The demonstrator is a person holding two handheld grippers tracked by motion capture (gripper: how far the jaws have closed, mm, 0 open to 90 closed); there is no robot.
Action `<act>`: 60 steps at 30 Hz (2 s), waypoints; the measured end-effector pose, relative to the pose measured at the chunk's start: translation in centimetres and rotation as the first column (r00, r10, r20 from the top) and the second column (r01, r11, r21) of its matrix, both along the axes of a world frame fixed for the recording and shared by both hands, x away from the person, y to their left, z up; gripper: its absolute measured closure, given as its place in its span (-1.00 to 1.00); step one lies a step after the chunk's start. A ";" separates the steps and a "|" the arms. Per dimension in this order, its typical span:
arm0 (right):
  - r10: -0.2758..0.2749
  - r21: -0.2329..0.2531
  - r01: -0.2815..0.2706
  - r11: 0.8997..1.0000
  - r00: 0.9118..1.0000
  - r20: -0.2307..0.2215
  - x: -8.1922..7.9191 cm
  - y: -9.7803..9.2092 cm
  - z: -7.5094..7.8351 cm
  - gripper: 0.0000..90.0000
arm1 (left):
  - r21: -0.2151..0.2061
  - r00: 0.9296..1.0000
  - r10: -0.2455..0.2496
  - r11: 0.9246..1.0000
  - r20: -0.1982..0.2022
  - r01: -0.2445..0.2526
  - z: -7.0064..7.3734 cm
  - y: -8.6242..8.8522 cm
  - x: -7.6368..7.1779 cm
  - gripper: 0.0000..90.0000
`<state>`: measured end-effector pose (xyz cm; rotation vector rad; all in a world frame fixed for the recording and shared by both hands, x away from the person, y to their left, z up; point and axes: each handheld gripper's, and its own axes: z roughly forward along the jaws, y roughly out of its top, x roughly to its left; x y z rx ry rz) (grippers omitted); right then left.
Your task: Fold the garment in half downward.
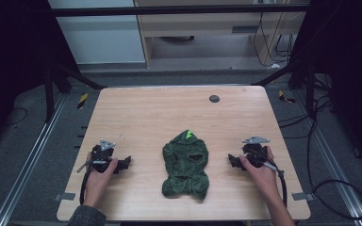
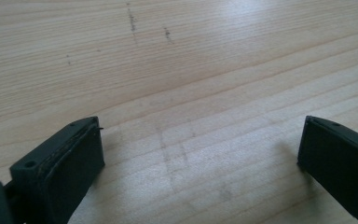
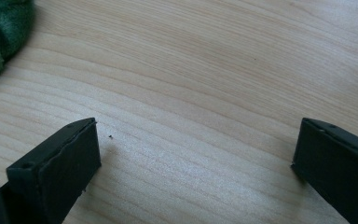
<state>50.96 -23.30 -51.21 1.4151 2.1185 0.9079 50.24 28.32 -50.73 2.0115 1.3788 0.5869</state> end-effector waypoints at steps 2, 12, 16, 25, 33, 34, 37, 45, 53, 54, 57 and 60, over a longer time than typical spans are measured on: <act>-0.001 -0.002 0.001 1.000 1.000 0.003 0.0 0.1 0.0 -0.96 | -0.001 1.000 -0.019 1.000 -0.004 0.019 0.1 -0.1 -0.1 -0.96; 0.060 0.006 -0.060 0.998 0.998 -0.007 -0.6 1.1 0.7 -0.60 | -0.026 0.987 -0.162 0.986 0.010 0.163 1.0 -2.2 -0.8 -0.88; 0.139 0.017 -0.139 0.990 0.990 -0.007 -0.7 2.8 1.5 -0.46 | -0.028 0.974 -0.224 0.974 0.031 0.225 2.3 -3.6 -0.5 -0.89; 0.257 0.042 -0.256 0.966 0.966 -0.013 0.4 6.2 3.1 0.01 | -0.017 0.931 -0.365 0.931 0.000 0.365 4.7 -7.4 2.5 -0.61; 0.321 0.060 -0.320 0.946 0.947 -0.019 2.9 8.0 4.3 0.49 | 0.011 0.902 -0.432 0.902 -0.009 0.432 5.0 -11.3 5.6 -0.24; 0.325 0.058 -0.323 0.944 0.945 -0.022 3.2 8.2 4.4 0.50 | 0.013 0.901 -0.434 0.901 -0.005 0.434 5.1 -11.6 5.8 -0.20; 0.336 0.054 -0.334 0.941 0.942 -0.026 3.9 8.9 4.5 0.53 | -0.001 0.894 -0.448 0.894 -0.005 0.448 5.1 -12.5 6.3 -0.12; 0.334 0.051 -0.331 0.942 0.941 -0.054 5.2 10.3 3.8 0.40 | -0.001 0.881 -0.472 0.881 -0.023 0.472 4.4 -14.2 7.0 -0.13; 0.341 0.049 -0.338 0.940 0.936 -0.084 5.6 10.8 2.8 0.23 | 0.005 0.878 -0.473 0.880 -0.071 0.475 3.3 -14.6 7.2 -0.13; 0.338 0.048 -0.335 0.941 0.937 -0.088 5.6 10.9 2.8 0.23 | 0.006 0.878 -0.472 0.881 -0.074 0.474 3.2 -14.5 7.2 -0.13; 0.340 0.038 -0.338 0.940 0.935 -0.095 5.7 11.1 2.5 0.20 | -0.001 0.879 -0.468 0.883 -0.088 0.470 2.8 -14.3 7.3 -0.12; 0.340 0.038 -0.338 0.941 0.934 -0.111 5.8 11.1 2.3 0.21 | -0.006 0.880 -0.465 0.884 -0.097 0.467 2.5 -14.1 7.2 -0.10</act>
